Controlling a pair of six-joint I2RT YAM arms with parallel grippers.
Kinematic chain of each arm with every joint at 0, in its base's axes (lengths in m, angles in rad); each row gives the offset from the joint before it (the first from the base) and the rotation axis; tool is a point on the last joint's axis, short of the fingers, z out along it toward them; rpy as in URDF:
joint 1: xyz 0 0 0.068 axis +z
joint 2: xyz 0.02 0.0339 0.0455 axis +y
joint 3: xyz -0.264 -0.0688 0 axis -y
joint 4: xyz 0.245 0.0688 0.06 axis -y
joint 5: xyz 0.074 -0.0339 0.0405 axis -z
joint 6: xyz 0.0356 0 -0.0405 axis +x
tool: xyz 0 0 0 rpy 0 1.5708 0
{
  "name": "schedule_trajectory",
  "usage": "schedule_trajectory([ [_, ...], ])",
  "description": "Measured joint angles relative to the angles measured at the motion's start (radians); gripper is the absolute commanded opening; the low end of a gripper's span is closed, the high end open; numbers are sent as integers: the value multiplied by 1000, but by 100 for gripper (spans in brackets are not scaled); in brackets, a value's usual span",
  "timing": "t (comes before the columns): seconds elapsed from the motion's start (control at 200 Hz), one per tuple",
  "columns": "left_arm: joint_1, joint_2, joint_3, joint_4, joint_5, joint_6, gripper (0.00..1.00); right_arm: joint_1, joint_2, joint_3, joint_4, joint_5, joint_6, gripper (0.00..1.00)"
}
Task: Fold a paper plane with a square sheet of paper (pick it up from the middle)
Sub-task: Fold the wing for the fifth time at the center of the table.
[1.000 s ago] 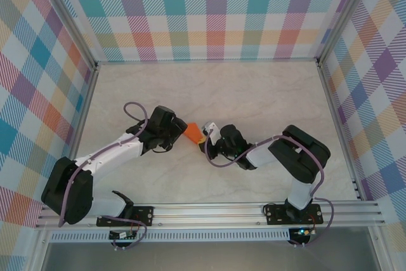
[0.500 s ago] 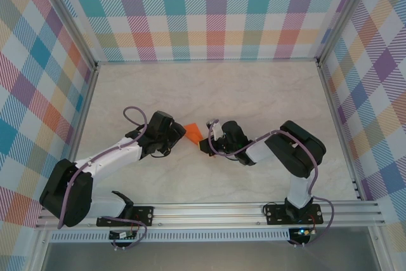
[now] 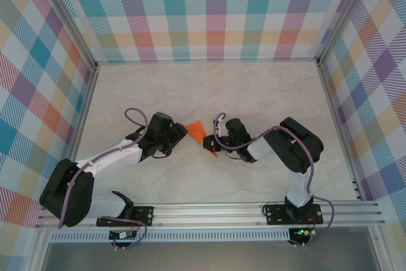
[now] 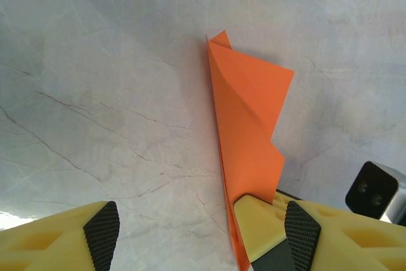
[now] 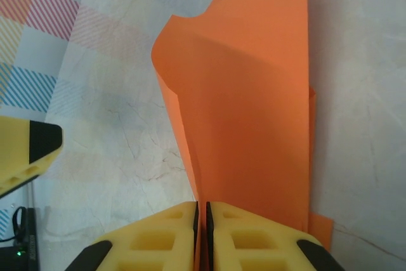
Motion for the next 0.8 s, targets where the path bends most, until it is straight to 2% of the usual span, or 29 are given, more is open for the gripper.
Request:
schedule_trajectory([
  [0.29, 0, 1, -1, 34, 4, 13, 66, -28, 5, 0, 14, -25, 73, 12],
  [0.8, -13, 81, -1, 136, 39, 86, 49, -59, -12, -42, 41, -37, 166, 7],
])
